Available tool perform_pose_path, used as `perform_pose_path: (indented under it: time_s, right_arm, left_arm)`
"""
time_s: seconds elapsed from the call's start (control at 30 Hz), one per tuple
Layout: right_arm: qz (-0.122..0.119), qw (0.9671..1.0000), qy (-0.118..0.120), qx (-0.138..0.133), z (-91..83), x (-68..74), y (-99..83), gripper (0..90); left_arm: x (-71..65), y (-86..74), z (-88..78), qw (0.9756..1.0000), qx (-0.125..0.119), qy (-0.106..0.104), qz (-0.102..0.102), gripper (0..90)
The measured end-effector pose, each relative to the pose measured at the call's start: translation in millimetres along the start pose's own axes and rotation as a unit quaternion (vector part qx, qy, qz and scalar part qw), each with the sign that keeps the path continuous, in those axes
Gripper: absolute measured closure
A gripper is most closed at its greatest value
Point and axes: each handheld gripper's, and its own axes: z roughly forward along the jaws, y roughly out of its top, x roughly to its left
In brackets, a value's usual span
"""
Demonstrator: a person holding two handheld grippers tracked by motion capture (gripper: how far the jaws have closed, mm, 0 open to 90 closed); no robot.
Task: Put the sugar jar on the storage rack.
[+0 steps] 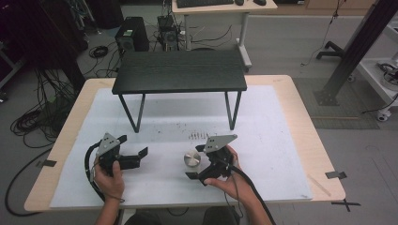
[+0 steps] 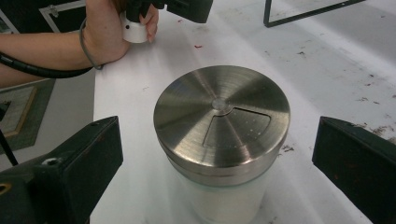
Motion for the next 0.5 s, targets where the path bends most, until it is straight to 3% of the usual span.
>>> perform_pose_path:
  time_s: [0.5]
  right_arm:
    - [-0.015, 0.9999, -0.001, -0.004, -0.9, 1.4, 0.3, 14.1]
  left_arm:
    - [0.1, 0.0, -0.1, 1.0000, 0.000, 0.001, 0.000, 0.6]
